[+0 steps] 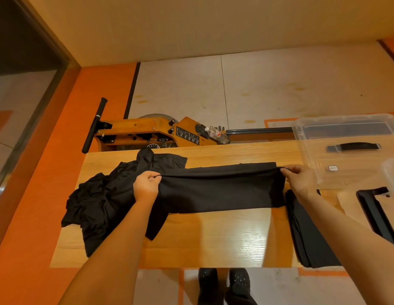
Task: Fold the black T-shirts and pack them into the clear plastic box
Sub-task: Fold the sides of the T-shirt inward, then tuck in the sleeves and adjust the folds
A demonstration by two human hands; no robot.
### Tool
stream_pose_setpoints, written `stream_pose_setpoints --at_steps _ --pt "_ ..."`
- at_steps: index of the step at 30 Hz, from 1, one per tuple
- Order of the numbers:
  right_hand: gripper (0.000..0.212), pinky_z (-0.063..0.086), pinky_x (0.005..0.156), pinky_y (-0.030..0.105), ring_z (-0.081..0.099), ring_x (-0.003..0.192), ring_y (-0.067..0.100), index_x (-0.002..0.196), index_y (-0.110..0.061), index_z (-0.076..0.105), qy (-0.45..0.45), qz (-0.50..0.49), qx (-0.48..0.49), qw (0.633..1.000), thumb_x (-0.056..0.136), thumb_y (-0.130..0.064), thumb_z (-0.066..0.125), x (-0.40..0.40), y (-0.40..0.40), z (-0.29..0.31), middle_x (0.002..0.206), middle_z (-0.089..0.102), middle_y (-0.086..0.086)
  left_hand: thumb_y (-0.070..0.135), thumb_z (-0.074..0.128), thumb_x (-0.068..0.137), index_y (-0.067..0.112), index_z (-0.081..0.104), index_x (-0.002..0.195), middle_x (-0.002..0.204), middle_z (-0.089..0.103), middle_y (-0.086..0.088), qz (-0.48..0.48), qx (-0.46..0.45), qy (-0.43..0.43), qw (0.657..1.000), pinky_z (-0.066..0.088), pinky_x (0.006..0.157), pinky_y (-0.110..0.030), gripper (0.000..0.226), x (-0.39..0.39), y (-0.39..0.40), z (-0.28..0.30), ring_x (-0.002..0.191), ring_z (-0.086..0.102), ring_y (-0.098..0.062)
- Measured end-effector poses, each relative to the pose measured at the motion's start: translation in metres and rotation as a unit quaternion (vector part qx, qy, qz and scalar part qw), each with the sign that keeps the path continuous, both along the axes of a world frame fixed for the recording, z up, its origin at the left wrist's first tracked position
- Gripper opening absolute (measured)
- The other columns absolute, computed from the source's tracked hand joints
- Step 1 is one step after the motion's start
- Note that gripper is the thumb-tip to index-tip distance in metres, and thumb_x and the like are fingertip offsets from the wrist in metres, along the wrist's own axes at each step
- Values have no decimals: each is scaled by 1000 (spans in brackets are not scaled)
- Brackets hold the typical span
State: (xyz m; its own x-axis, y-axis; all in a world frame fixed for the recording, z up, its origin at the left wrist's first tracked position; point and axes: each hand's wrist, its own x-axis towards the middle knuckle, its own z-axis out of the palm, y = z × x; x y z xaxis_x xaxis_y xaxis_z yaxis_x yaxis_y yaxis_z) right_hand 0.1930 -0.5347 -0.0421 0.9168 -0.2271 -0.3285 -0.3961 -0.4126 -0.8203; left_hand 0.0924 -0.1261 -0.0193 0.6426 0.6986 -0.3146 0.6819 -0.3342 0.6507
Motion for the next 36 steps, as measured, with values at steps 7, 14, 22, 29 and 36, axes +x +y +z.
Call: stream_pose_setpoints --at_steps 7,14,22,29,36 --pt "8 47 69 30 62 82 22 92 -8 67 15 58 -50 997 92 -15 64 20 22 -3 85 66 6 14 63 90 7 68 90 92 66 -10 -44 -14 10 999 46 76 -34 9 29 -6 -9 90 60 -26" --pt "11 49 70 33 63 85 26 93 -9 67 10 64 -37 997 92 -19 65 35 21 -7 86 65 11 13 55 94 4 63 94 85 61 -9 -64 -12 -4 998 43 74 -32 13 38 -9 -10 84 57 -26" --pt "16 47 67 30 57 76 22 80 -6 63 43 -16 57 997 90 -16 69 44 40 -2 79 61 10 13 55 93 5 66 95 93 64 -9 -66 20 7 998 41 72 -30 14 61 -18 -11 85 56 -21" --pt "18 47 66 32 63 70 23 75 -6 67 24 37 0 999 89 -17 69 -5 86 -8 72 67 9 20 64 91 13 68 99 84 66 -2 -81 -35 15 996 52 82 -35 12 49 -85 -13 89 63 -21" --pt "11 46 67 26 62 69 13 78 -14 72 7 57 34 998 89 -16 70 -42 113 -6 69 67 3 21 67 89 13 66 104 94 67 -2 -167 -41 13 985 44 79 -27 17 40 -141 -11 92 58 -15"
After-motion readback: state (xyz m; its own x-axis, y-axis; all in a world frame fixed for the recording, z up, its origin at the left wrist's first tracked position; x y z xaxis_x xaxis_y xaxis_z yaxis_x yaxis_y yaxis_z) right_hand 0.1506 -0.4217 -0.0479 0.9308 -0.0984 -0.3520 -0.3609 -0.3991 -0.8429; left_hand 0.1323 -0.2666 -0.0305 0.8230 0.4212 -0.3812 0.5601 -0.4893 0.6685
